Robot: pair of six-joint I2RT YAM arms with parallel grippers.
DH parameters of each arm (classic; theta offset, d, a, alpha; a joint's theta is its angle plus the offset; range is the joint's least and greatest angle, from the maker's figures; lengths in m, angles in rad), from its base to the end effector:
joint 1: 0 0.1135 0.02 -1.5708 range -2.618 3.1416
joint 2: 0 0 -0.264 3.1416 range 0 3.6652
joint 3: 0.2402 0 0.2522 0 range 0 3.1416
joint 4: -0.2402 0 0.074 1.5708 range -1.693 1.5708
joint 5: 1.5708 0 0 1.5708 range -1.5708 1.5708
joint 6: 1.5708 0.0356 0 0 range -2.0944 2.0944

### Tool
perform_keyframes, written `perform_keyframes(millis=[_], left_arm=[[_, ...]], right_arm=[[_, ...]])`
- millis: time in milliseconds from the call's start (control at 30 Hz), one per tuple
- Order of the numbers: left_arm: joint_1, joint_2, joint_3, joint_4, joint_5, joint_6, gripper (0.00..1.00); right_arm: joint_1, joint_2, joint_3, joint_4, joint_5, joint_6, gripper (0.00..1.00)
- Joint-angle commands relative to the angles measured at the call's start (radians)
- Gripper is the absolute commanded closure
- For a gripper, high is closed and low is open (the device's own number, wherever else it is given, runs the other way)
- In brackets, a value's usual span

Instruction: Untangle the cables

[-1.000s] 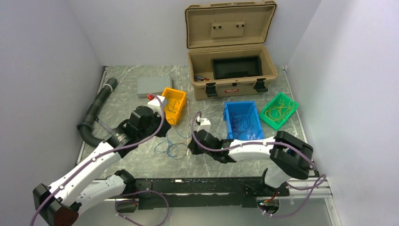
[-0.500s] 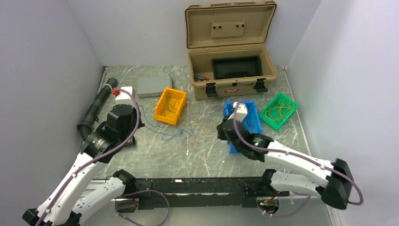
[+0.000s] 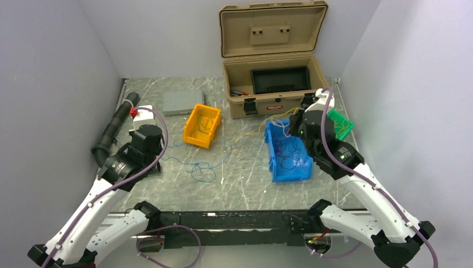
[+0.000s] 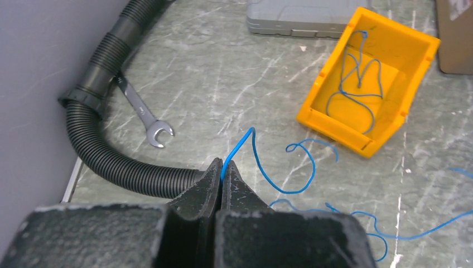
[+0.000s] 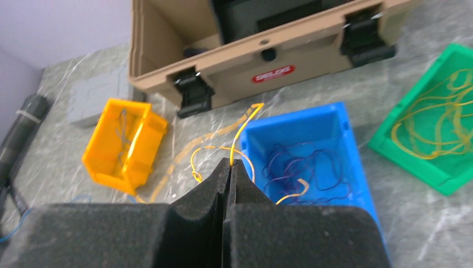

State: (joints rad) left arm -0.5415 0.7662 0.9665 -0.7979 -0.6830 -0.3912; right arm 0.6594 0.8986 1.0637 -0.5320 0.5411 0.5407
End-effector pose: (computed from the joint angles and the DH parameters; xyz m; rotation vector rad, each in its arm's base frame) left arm 0.1332 -0.0539 0.3469 -0.2238 2.0136 0.1585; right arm 0.1574 0.0988 0.3820 0.2435 1.8784 0.2959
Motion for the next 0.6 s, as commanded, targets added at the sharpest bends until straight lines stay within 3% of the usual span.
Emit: perform_keyframes(millis=[0, 200, 433, 567], left_arm=[[0.005, -0.008, 0.029, -0.027, -0.112, -0.044, 1.0], [0.005, 0.004, 0.009, 0.003, -0.034, -0.031, 1.0], [0.005, -0.04, -0.067, 0.154, 0.292, 0.13, 1.0], [0.006, -0.045, -0.079, 0.184, 0.4, 0.176, 1.0]], right_arm=[[-0.084, 0.03, 0.131, -0.038, -0.001, -0.11, 1.0], [-0.238, 0.114, 0.349, -0.06, -0.045, -0.18, 1.0], [-0.441, 0.181, 0.501, -0.075, -0.153, -0.182, 1.0], [-0.573, 0.212, 0.571, -0.081, -0.219, -0.168, 1.0]])
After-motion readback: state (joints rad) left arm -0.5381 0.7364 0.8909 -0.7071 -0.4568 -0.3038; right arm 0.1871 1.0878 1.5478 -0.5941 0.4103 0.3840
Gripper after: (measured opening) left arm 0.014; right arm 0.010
